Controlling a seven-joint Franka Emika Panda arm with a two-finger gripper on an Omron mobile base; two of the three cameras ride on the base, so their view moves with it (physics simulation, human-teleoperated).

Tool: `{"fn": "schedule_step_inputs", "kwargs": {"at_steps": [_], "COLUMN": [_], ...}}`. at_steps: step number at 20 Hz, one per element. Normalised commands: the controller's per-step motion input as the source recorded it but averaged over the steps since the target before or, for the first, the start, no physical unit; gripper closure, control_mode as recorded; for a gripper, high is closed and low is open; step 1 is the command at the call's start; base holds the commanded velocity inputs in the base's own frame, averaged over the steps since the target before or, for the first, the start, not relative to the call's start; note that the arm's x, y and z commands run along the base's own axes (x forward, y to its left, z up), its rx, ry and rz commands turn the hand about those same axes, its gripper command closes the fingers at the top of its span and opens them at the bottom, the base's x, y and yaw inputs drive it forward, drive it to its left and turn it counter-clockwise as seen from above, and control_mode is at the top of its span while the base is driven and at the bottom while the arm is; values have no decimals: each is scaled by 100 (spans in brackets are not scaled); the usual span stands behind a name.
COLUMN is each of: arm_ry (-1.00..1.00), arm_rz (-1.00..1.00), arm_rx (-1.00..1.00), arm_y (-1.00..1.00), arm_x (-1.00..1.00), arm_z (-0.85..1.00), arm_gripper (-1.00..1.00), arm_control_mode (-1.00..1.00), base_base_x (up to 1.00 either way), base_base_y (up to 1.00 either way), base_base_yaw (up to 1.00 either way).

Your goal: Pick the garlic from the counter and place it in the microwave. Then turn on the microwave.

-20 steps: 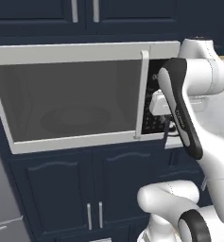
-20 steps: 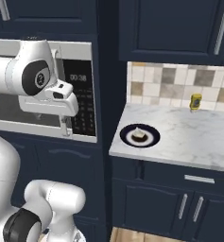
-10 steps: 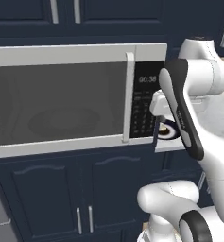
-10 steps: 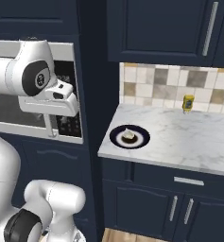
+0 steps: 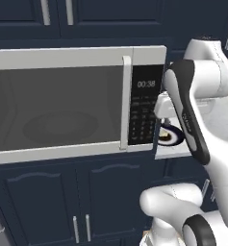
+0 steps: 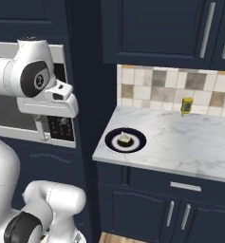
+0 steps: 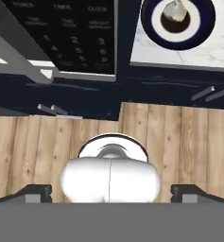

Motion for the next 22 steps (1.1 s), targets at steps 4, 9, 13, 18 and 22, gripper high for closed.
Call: {"fn": "schedule_step_inputs", "kwargs": {"at_steps": [4,9,13,18,22], "arm_ry": [-19,-37,-45,-36,-22], "arm_rz": [6,0,-3,-8,-14], "arm_rx": [-1,-6,-6,-1,0], "arm_y": [39,65,54,62,43], "arm_x": [-53,-27,-3,0,13], "arm_z": [1,13,5,0,0], "arm_gripper": [-100,-100,-100,-100,-100], "arm_control_mode": [-100,-100,-100,-100,-100], "base_base_x": [0,0,0,0,0], "base_base_y": [0,0,0,0,0], "base_base_yaw": [0,0,0,0,0]}}
